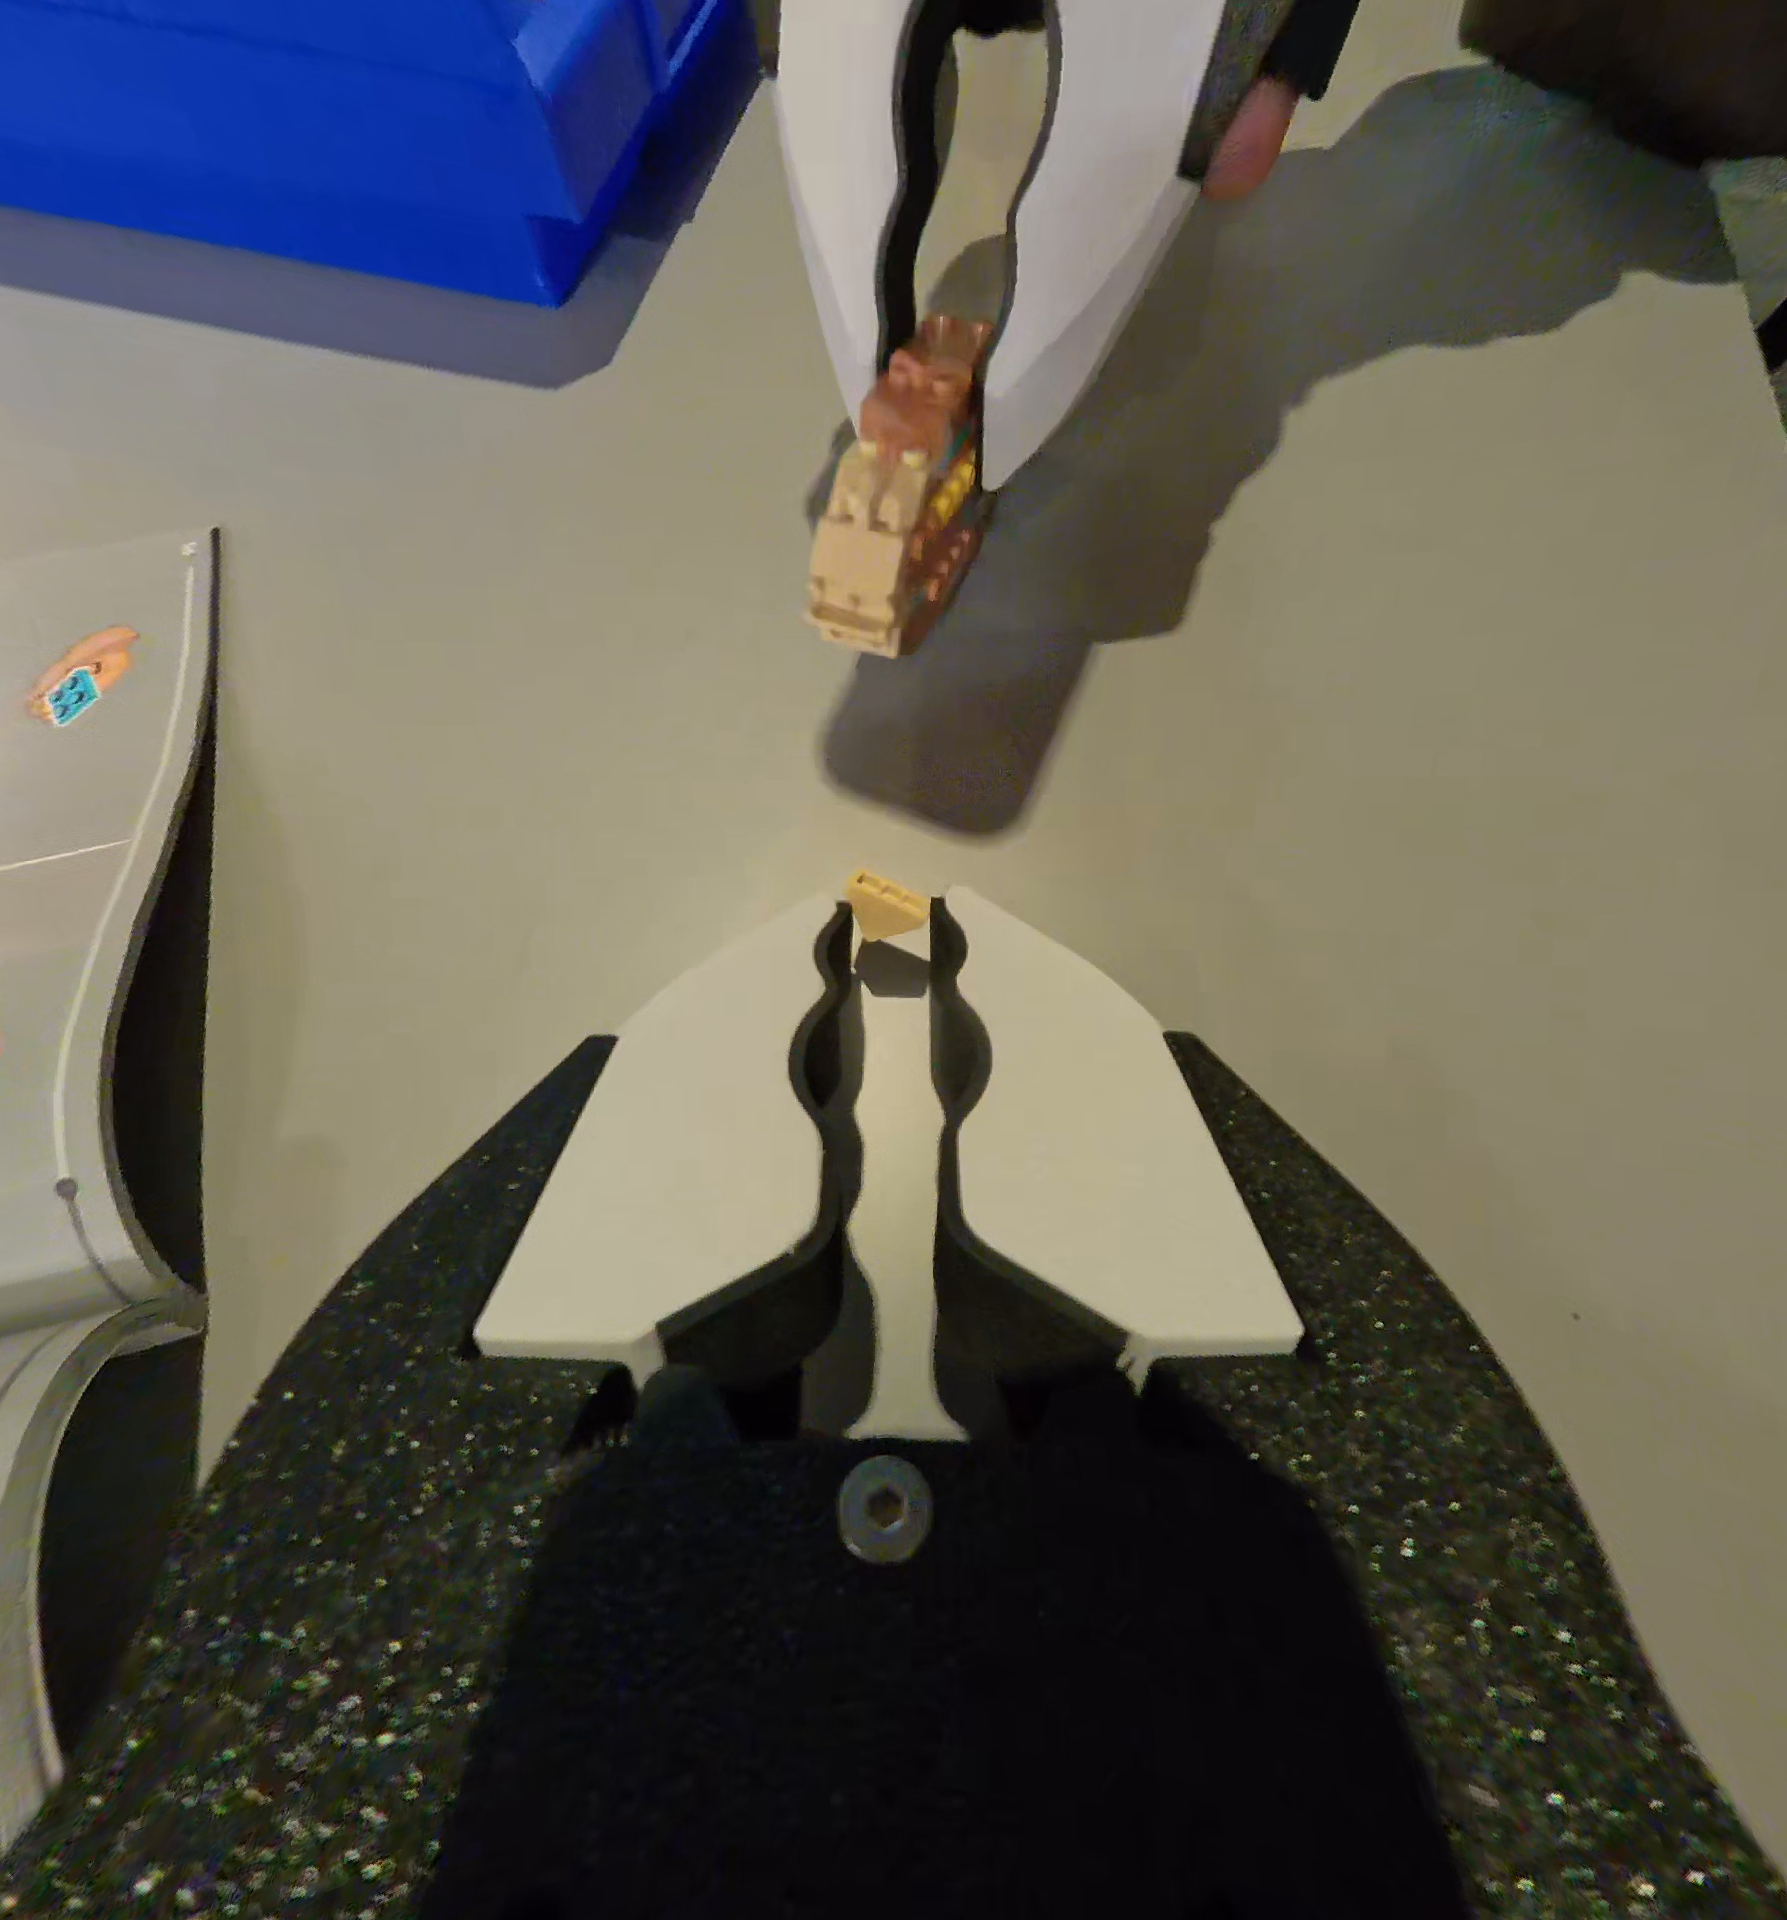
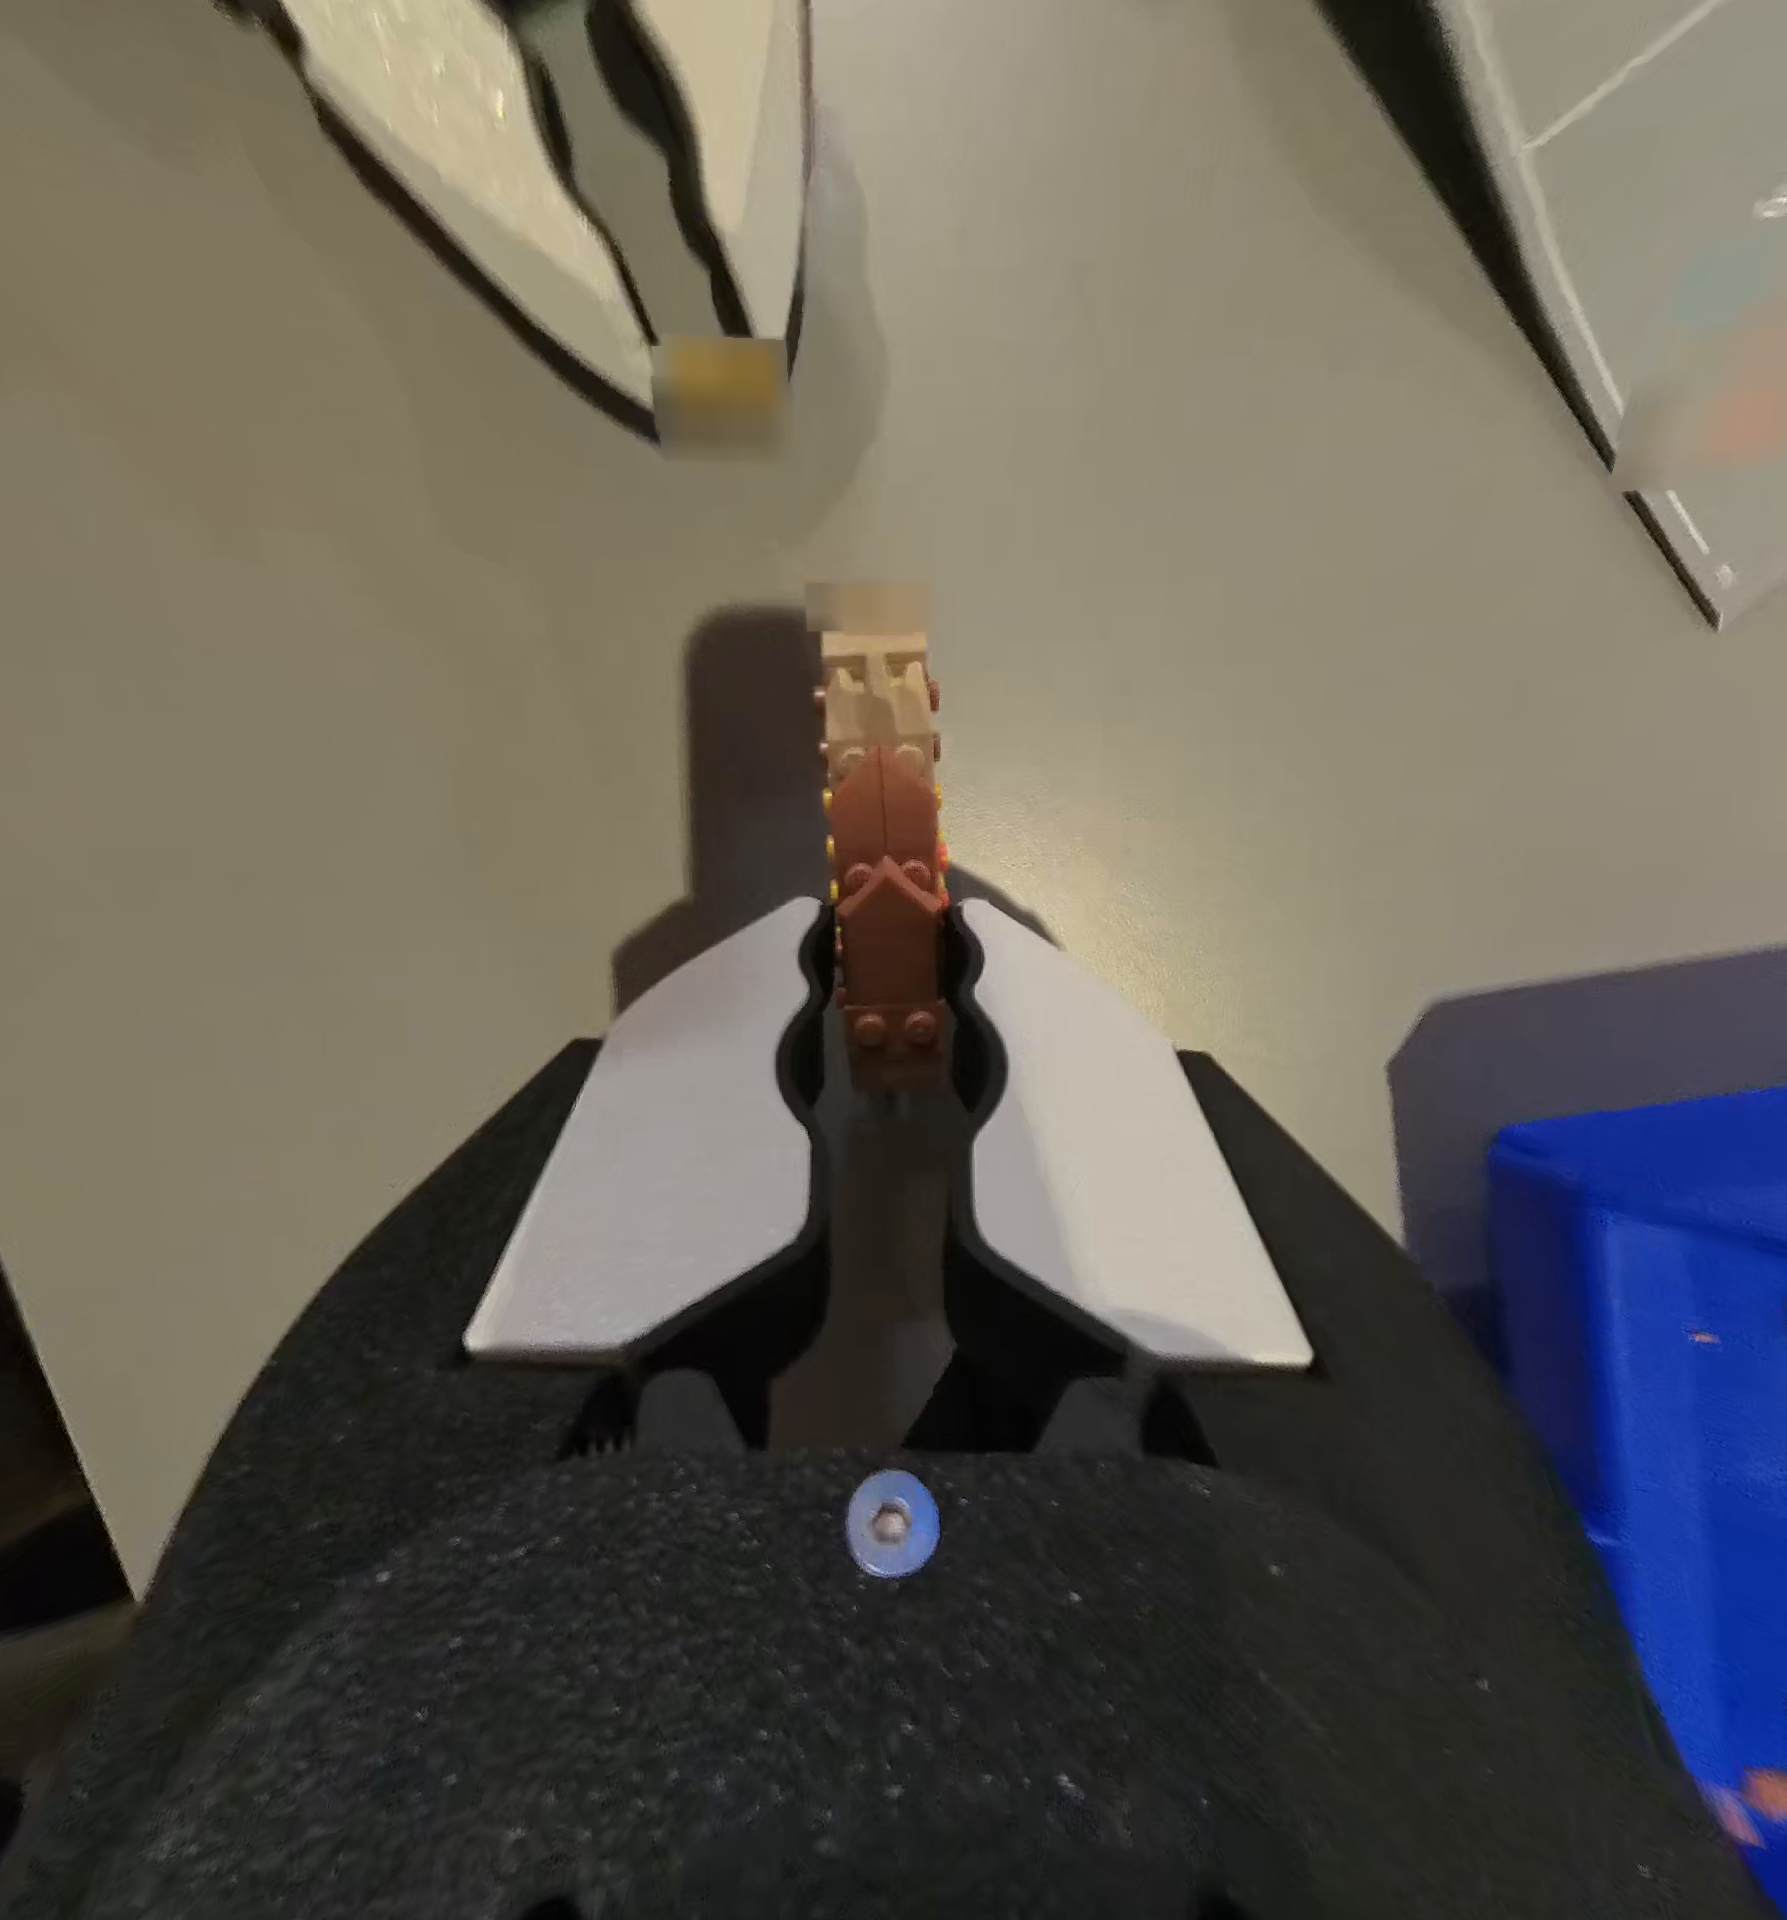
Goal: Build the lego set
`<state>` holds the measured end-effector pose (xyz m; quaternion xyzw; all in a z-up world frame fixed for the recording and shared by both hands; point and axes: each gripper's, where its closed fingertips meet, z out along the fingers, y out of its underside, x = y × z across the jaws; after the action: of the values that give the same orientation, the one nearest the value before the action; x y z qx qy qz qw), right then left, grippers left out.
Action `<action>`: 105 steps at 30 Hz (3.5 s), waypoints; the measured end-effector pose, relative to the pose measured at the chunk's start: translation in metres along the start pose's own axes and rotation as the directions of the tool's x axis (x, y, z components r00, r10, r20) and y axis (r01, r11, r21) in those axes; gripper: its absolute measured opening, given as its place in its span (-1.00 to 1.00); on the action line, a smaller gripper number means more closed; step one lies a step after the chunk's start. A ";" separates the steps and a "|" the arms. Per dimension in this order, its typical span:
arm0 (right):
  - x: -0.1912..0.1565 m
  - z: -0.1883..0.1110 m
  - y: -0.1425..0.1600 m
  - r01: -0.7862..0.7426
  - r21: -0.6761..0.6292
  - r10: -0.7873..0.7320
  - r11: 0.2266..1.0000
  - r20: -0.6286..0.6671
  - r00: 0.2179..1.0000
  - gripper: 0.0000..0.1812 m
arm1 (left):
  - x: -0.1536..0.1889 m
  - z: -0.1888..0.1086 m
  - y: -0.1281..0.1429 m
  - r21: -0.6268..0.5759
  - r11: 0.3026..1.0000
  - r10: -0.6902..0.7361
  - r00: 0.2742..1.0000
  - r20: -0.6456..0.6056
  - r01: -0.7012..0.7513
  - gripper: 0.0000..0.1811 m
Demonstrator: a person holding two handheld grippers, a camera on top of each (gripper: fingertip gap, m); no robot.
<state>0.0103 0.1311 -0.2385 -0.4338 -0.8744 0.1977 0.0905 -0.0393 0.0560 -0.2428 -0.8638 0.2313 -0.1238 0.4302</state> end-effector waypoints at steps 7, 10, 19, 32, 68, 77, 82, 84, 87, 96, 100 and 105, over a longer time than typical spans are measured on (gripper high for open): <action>-0.005 0.007 -0.005 0.109 -0.204 -0.111 0.973 0.000 0.994 -0.78 | -0.005 -0.006 0.001 0.005 1.000 -0.007 1.000 0.019 0.007 -0.85; -0.005 0.009 -0.008 0.114 -0.227 -0.117 0.967 0.000 0.993 -0.78 | -0.003 -0.005 0.002 0.000 1.000 -0.003 1.000 0.011 0.003 -0.85; -0.009 0.010 -0.013 0.100 -0.191 -0.106 0.977 -0.022 0.994 -0.73 | -0.002 -0.005 0.000 0.006 1.000 0.001 1.000 0.003 -0.001 -0.85; -0.008 -0.027 -0.070 0.156 0.242 -0.144 0.958 -0.068 0.987 -0.68 | -0.007 -0.025 -0.021 0.158 0.983 -0.082 0.996 -0.042 0.088 -0.84; -0.010 -0.023 -0.132 -0.458 0.433 0.255 0.776 0.449 0.857 -0.86 | -0.026 -0.054 -0.064 0.149 0.912 0.270 0.832 0.485 -0.382 -0.85; -0.011 -0.024 -0.134 -0.447 0.449 0.242 0.774 0.443 0.863 -0.93 | -0.027 -0.055 -0.066 0.107 0.900 0.307 0.788 0.534 -0.423 -0.85; -0.014 -0.029 -0.135 -0.431 0.474 0.189 0.768 0.474 0.860 -0.93 | -0.024 -0.058 -0.069 0.164 0.893 0.287 0.812 0.508 -0.419 -0.84; -0.019 -0.035 -0.136 -0.426 0.491 0.145 0.760 0.510 0.848 -0.93 | -0.019 -0.060 -0.072 0.212 0.881 0.282 0.829 0.483 -0.423 -0.84; -0.029 -0.049 -0.140 -0.440 0.524 0.056 0.729 0.595 0.802 -0.93 | -0.010 -0.067 -0.078 0.293 0.848 0.295 0.853 0.431 -0.441 -0.82; -0.061 -0.084 -0.139 -0.467 0.561 -0.203 0.684 0.761 0.616 -0.93 | 0.025 -0.102 -0.102 0.581 0.673 0.335 0.889 0.311 -0.457 -0.81; -0.088 -0.083 -0.135 -0.412 0.545 -0.288 0.731 0.793 0.537 -0.93 | 0.042 -0.105 -0.105 0.614 0.612 0.407 0.864 0.296 -0.498 -0.79; -0.104 -0.087 -0.138 -0.395 0.556 -0.340 0.731 0.799 0.496 -0.93 | 0.066 -0.102 -0.103 0.601 0.559 0.522 0.806 0.281 -0.572 -0.76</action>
<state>0.0021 -0.0034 -0.0996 -0.2229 -0.6505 0.6942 -0.2125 0.0059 0.0066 -0.0988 -0.5430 0.4127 -0.0270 0.7308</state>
